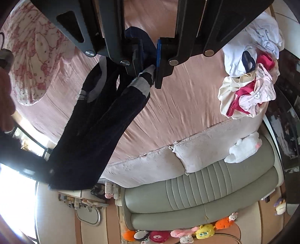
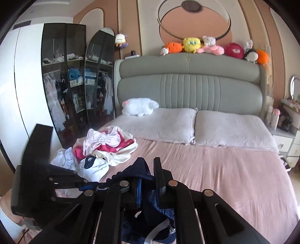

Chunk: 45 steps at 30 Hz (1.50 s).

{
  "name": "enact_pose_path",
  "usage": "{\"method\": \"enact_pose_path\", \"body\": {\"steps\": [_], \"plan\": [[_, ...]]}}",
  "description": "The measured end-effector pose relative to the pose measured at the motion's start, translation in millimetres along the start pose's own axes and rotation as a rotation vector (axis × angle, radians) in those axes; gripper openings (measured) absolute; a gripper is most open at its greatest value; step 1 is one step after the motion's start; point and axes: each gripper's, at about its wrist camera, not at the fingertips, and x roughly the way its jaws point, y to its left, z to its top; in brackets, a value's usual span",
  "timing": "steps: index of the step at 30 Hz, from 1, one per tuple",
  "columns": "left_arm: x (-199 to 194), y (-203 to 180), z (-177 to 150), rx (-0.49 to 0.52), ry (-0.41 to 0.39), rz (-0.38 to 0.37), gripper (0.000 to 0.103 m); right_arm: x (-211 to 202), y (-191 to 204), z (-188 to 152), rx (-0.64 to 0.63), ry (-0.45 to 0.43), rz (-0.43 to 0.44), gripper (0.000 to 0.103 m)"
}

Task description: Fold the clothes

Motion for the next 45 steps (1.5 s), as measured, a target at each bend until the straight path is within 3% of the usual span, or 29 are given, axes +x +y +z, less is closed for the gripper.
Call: {"method": "enact_pose_path", "body": {"steps": [6,9,11,13,14,18,19,23,24,27,28,31,36,37,40,45], "plan": [[27,-11,-7,-0.025,0.050,0.013,0.019,-19,-3,13,0.070,-0.028,-0.026,0.008],[43,10,-14,-0.142,0.100,0.008,0.021,-34,-15,18,0.120,-0.062,-0.028,0.008],[46,28,-17,-0.241,0.108,-0.048,0.036,-43,-22,22,0.138,-0.075,-0.026,0.008],[41,35,-17,-0.288,0.081,-0.138,0.038,-44,-23,23,0.132,-0.065,-0.022,0.008],[37,34,-16,-0.286,0.063,-0.148,0.038,-43,-23,22,0.129,-0.063,-0.024,0.008],[24,24,-12,-0.237,-0.005,-0.086,0.037,-36,-28,20,0.178,-0.033,0.035,0.008],[21,23,-13,-0.241,-0.017,-0.082,0.031,-36,-27,19,0.179,-0.033,0.031,0.008],[3,41,-11,-0.288,-0.057,-0.151,0.030,-23,-24,7,0.071,-0.002,-0.211,0.010],[0,49,-10,-0.299,-0.058,-0.124,0.030,-18,-29,2,0.074,0.021,-0.241,0.010],[-2,78,-12,-0.341,-0.028,0.007,0.029,-9,-52,-13,0.169,0.100,-0.218,0.010],[-1,85,-14,-0.348,-0.020,0.007,0.029,-8,-59,-18,0.204,0.111,-0.192,0.012],[6,70,-17,-0.264,0.041,-0.117,0.029,-6,-62,-24,0.234,0.129,-0.139,0.012],[30,-6,-28,-0.106,0.156,-0.392,0.029,9,-53,-26,0.243,0.162,-0.088,0.012],[36,-18,-30,-0.091,0.170,-0.410,0.029,12,-52,-24,0.251,0.168,-0.079,0.012],[55,-34,-33,-0.091,0.189,-0.383,0.029,16,-48,-19,0.259,0.168,-0.063,0.012],[92,-5,-26,-0.163,0.224,-0.243,0.029,14,-48,-16,0.254,0.175,-0.045,0.012]]}}
